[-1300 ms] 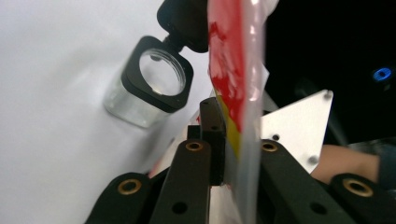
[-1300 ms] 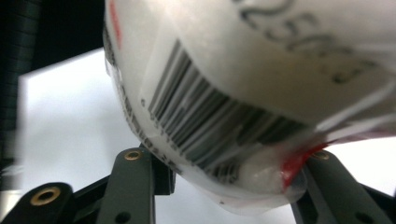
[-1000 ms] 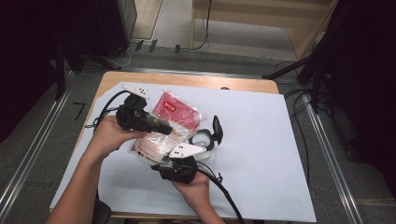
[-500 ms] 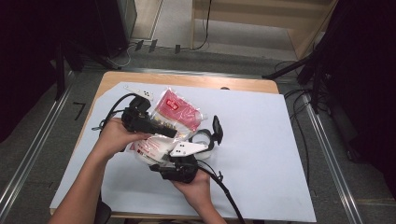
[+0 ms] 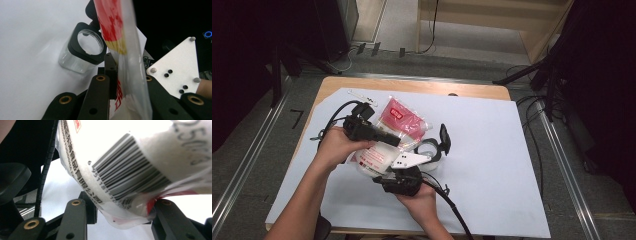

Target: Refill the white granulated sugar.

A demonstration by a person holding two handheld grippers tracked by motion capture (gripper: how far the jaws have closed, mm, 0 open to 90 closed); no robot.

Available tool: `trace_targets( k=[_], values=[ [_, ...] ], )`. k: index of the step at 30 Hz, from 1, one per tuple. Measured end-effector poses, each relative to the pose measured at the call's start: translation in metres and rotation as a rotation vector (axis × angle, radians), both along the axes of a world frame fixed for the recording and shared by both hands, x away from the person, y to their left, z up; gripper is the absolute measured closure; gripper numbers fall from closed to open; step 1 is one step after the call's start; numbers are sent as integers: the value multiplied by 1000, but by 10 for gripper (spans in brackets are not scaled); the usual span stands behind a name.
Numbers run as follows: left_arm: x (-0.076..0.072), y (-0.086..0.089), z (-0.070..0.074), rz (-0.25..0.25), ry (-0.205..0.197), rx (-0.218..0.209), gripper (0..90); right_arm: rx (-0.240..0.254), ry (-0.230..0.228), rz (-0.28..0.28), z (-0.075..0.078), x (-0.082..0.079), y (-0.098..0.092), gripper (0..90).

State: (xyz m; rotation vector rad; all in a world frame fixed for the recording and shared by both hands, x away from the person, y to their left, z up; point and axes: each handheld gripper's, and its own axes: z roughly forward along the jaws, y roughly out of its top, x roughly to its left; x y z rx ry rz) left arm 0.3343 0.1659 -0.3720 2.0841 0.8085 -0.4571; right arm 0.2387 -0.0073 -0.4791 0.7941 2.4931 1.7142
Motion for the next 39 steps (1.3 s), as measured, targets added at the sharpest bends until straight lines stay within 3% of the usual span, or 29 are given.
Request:
trace_targets(
  k=[8, 11, 16, 23, 25, 27, 33, 39],
  values=[
    [1, 0, 1, 45, 46, -1, 869, 4, 7, -18, 0, 0, 0, 590],
    [2, 1, 0, 64, 86, -6, 875, -3, 0, -34, -1, 0, 1, 574],
    [3, 0, -2, 103, 118, -12, 885, -8, -1, -56, -2, -1, 3, 543],
    [4, -2, -5, 142, 168, -32, 894, -26, -15, -95, -4, -2, 7, 454],
    [3, -3, -7, 148, 204, -65, 900, -49, -21, -138, -5, -3, 10, 393],
    [2, -7, -7, 157, 205, -61, 900, -51, -8, -161, -6, -1, 9, 396],
    [3, -6, -7, 161, 198, -51, 897, -44, 24, -138, -7, -2, 8, 433],
    [0, -7, 0, 133, 138, 4, 853, 14, 57, -92, -5, -1, 6, 468]
  ],
)
